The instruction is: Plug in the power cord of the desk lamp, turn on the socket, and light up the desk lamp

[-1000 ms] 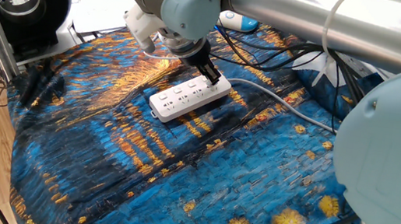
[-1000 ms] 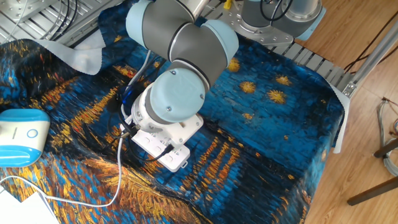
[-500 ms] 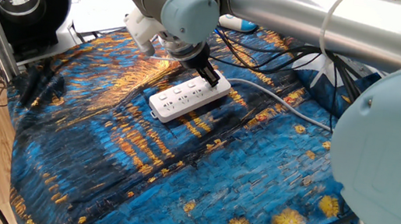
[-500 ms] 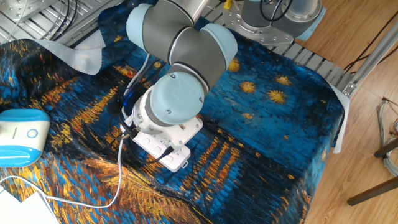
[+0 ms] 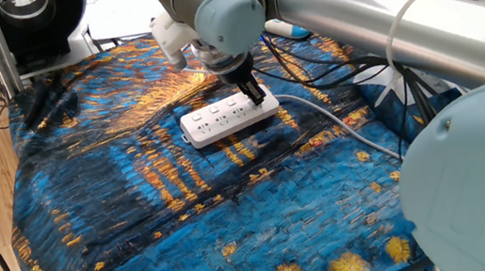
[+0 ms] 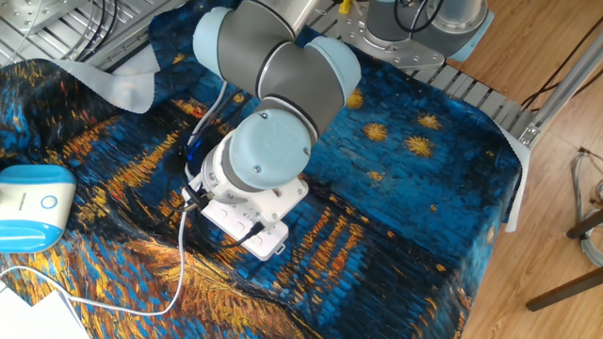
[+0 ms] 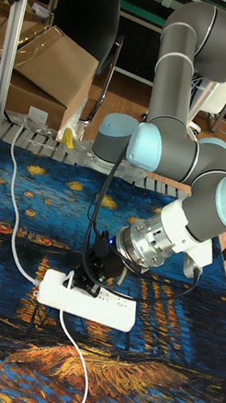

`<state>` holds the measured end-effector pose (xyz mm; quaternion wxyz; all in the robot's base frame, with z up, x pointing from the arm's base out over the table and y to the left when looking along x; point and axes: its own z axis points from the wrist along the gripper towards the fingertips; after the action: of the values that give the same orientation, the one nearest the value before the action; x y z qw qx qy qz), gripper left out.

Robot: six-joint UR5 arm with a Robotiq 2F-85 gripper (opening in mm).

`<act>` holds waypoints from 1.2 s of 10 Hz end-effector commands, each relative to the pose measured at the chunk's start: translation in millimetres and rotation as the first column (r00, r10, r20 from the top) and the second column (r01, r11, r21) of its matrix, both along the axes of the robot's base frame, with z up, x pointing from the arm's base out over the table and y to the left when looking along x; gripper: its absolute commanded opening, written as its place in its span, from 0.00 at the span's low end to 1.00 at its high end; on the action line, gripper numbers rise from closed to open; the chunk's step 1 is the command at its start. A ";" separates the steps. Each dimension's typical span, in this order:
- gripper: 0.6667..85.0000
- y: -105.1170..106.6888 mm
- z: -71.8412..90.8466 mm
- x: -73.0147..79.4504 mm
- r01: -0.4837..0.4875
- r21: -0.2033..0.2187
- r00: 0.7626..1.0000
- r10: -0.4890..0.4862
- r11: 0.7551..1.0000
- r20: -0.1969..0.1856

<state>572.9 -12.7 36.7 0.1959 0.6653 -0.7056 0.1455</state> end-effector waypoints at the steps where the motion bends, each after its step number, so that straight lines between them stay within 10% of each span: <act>1: 0.28 7.7 -4.5 -2.5 0.018 0.038 1.000 -0.017 0.999 -0.020; 3: 0.48 9.9 -10.5 -3.5 0.012 0.068 0.999 -0.009 0.998 -0.037; 9: 0.49 20.6 28.5 -12.1 0.034 0.130 0.996 -0.023 0.991 -0.086; 12: 0.41 50.6 37.8 -14.9 0.145 0.247 0.989 -0.148 0.958 -0.007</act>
<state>561.0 13.8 63.4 0.1655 0.6592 -0.7299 0.0725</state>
